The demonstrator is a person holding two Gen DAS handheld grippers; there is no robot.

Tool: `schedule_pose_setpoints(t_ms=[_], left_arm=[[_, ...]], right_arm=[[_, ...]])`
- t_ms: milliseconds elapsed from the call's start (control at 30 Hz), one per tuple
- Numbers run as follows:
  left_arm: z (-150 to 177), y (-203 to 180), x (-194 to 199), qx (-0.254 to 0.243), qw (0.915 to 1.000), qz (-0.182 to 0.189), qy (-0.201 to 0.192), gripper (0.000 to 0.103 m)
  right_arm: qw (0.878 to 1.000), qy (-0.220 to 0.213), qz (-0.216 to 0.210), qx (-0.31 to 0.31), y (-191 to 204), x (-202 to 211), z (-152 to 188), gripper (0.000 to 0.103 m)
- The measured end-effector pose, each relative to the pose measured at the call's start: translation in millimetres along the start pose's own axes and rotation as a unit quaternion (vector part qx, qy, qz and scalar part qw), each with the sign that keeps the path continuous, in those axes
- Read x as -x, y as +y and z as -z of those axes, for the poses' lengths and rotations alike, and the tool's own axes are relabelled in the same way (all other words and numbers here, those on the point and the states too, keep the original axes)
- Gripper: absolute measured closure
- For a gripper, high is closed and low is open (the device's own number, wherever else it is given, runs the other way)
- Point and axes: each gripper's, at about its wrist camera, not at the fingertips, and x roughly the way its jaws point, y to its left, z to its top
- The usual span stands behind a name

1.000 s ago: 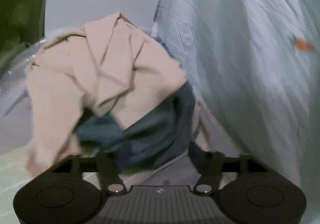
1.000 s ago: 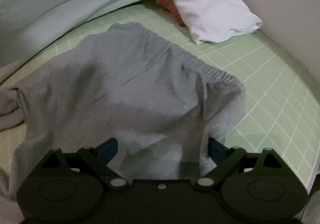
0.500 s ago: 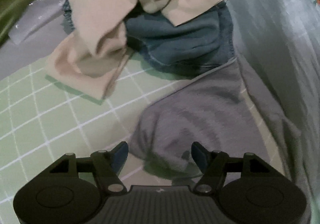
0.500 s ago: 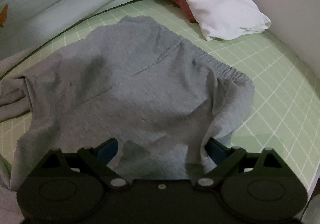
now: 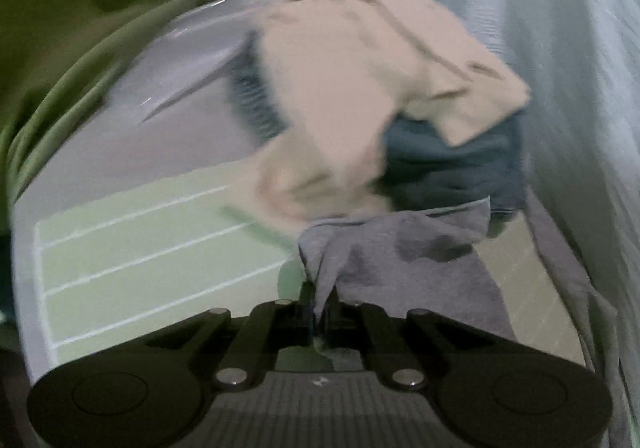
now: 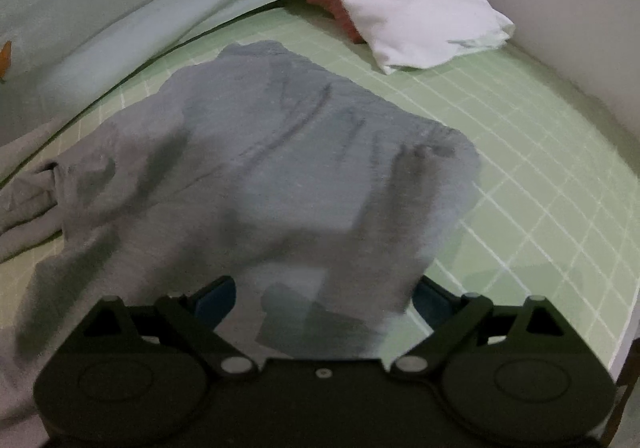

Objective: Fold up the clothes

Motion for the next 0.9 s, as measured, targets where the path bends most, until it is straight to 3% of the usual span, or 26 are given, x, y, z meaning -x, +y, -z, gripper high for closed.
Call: schedule_pose_setpoints(t_ms=[333, 433, 467, 533, 633, 800, 900], left_arm=[[20.1, 36.2, 10.4, 0.017, 0.9995, 0.003, 0.025, 0.097], [21.1, 39.3, 12.9, 0.012, 0.9994, 0.009, 0.031, 0.097], [20.5, 39.2, 13.1, 0.008, 0.9994, 0.011, 0.033, 0.097], [19.8, 39.2, 14.0, -0.002, 0.9993, 0.015, 0.034, 0.097], [18.2, 37.9, 16.3, -0.019, 0.9992, 0.020, 0.029, 0.097], [10.3, 45.8, 31.0, -0.031, 0.9990, 0.033, 0.006, 0.098], [9.6, 57.8, 36.4, -0.030, 0.9994, 0.018, 0.004, 0.097]], right_arm=[[0.998, 0.024, 0.004, -0.059, -33.9, 0.5, 19.2, 0.008], [0.999, 0.021, -0.006, -0.041, -32.3, -2.5, 21.3, 0.024], [1.000, 0.013, -0.002, -0.027, -30.1, -2.2, 21.0, 0.042], [1.000, 0.004, 0.000, -0.001, -26.9, -2.0, 18.9, 0.061], [1.000, -0.002, -0.016, 0.019, -26.5, -2.3, 15.3, 0.102], [0.999, -0.048, -0.011, 0.013, -41.3, 22.0, -0.5, 0.102], [0.999, -0.047, -0.004, 0.021, -54.5, 31.1, 2.1, 0.102]])
